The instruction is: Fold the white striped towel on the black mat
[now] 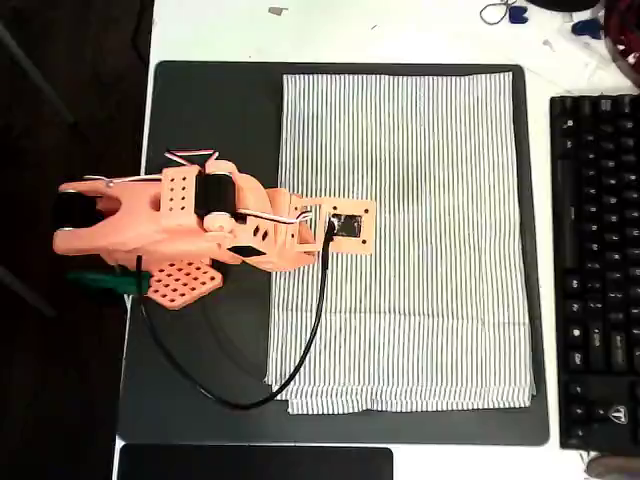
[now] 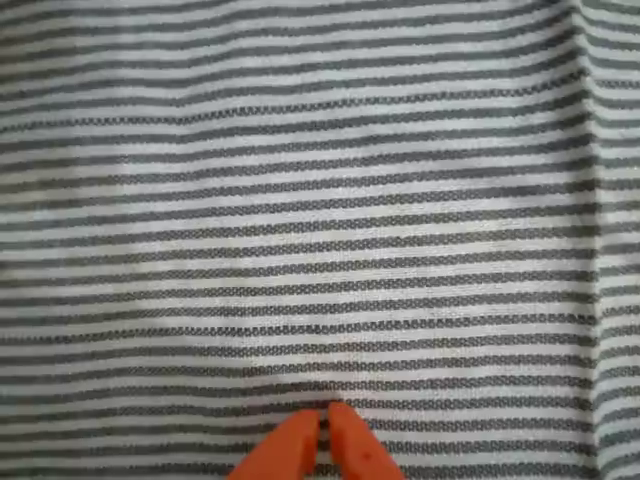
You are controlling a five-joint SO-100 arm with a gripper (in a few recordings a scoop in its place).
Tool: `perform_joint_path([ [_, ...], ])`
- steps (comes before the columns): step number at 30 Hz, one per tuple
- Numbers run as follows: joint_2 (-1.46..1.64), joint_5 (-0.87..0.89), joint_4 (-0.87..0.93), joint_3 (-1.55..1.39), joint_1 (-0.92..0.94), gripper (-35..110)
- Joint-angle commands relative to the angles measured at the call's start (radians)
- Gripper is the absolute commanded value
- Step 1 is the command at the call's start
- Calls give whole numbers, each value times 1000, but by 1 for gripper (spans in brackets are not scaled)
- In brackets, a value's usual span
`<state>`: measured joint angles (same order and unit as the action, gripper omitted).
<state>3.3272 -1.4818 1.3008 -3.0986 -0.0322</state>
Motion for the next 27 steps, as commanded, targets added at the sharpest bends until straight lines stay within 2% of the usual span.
perform_joint_path([
  [1,2,0,9,-17,23,0],
  [12,-101,-31,-34,38,5,0],
  [27,-492,173,-112,377,-262,0],
])
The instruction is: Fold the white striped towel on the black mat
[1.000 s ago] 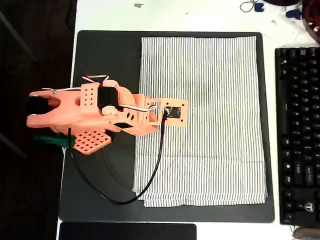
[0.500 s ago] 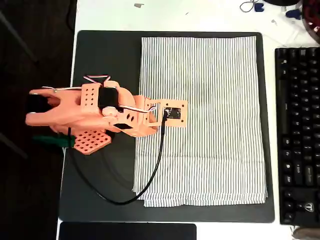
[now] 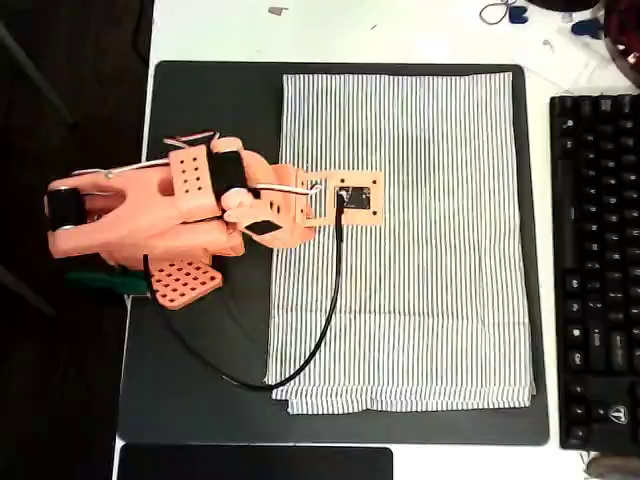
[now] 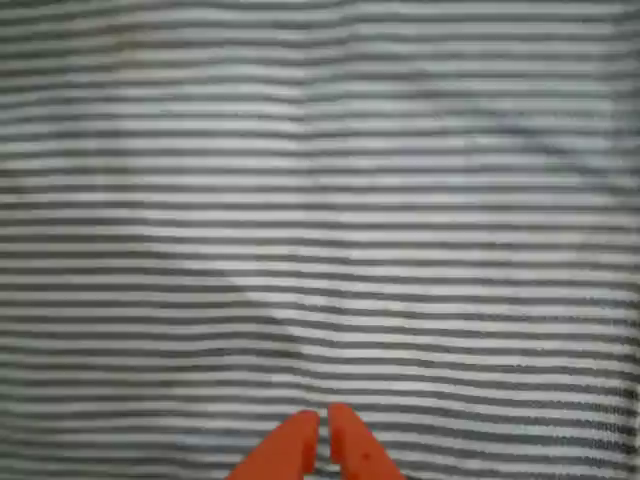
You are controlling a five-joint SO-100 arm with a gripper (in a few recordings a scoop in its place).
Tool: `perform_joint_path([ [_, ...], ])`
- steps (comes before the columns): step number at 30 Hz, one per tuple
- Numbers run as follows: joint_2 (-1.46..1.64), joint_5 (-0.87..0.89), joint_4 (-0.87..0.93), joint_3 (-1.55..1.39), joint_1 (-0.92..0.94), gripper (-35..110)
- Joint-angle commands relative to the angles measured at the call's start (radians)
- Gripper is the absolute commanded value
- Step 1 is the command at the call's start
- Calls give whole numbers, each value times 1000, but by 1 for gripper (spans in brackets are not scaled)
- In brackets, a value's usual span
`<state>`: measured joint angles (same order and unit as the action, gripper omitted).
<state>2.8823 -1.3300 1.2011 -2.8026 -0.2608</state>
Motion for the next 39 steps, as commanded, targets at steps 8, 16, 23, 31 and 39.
perform_joint_path([
  [8,-377,184,-58,393,-173,0],
  [16,-604,250,-94,598,-301,0],
  [23,-818,301,-104,776,-359,0],
  [31,-1065,333,-115,917,-411,0],
  [39,-1275,373,-123,1120,-459,0],
])
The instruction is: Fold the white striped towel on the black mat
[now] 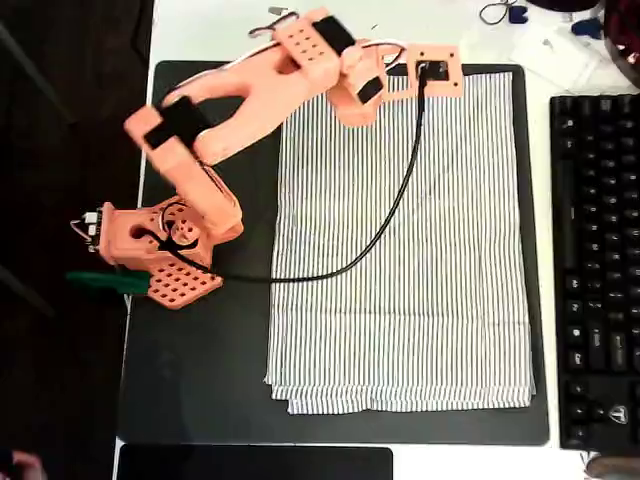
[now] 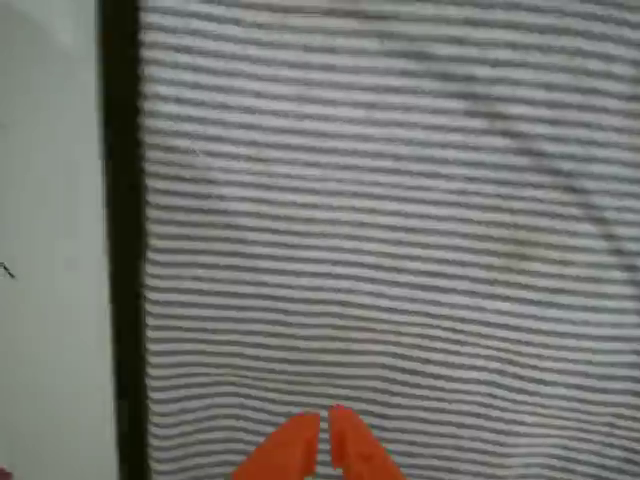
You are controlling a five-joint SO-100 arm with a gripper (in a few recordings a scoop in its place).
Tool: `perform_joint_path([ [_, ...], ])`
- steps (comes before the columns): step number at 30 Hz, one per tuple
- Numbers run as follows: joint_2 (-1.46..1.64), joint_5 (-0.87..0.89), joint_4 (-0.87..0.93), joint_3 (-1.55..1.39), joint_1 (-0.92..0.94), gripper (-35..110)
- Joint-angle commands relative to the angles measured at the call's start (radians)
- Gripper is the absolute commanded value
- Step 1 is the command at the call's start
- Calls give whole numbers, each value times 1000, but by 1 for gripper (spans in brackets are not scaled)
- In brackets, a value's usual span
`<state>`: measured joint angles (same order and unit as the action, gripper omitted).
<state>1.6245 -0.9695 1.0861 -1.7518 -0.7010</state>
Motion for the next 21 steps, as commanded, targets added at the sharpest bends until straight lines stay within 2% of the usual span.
perform_joint_path([
  [1,-43,23,-6,92,-25,0],
  [5,-133,63,-6,152,-38,1],
  [13,-308,81,-17,298,-43,17],
  [21,-497,71,-3,477,-38,23],
])
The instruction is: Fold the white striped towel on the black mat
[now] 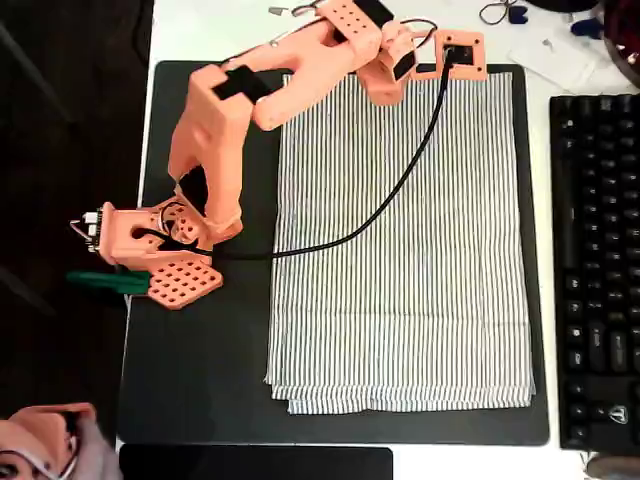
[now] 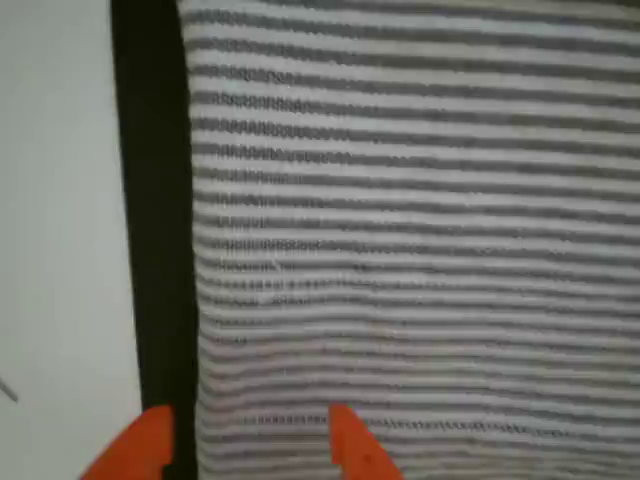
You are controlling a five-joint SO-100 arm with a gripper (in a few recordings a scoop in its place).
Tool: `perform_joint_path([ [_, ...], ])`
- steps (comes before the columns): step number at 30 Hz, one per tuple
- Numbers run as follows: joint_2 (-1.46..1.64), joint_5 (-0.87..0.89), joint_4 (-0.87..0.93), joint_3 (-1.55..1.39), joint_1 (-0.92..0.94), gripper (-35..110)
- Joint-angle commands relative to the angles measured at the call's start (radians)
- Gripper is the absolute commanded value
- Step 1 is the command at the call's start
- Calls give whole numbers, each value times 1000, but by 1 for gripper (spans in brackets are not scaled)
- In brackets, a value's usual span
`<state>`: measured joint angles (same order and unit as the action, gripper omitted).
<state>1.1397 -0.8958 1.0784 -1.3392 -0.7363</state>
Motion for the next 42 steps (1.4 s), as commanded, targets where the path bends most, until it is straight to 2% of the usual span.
perform_joint_path([
  [1,-35,-3,5,86,0,23],
  [12,-183,-37,15,183,9,20],
  [17,-201,-81,15,129,44,13],
  [22,-192,-109,25,69,83,1],
  [26,-146,-107,44,35,115,0],
  [33,14,-97,166,14,149,0],
  [42,187,-91,422,158,169,0],
])
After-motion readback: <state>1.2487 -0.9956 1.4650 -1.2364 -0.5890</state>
